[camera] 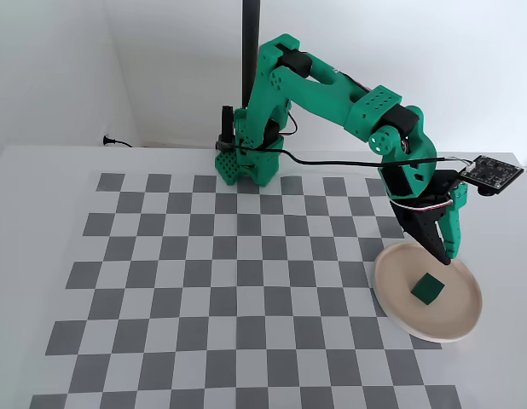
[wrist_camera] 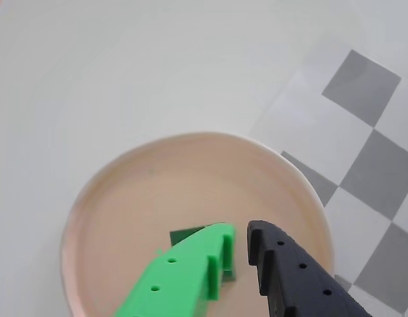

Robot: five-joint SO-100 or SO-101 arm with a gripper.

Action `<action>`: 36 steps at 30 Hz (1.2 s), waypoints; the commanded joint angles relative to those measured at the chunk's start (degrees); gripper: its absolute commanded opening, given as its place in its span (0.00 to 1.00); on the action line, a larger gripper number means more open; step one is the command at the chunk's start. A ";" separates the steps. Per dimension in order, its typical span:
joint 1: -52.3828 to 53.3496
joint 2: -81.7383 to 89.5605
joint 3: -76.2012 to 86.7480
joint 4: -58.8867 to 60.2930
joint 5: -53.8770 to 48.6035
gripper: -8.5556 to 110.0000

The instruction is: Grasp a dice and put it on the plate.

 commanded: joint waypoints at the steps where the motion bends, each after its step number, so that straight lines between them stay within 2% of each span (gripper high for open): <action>1: 1.49 10.55 4.66 -4.13 0.53 0.04; 14: 7.47 34.54 30.32 -10.63 7.65 0.04; 36: 27.60 67.24 61.35 -13.54 23.82 0.04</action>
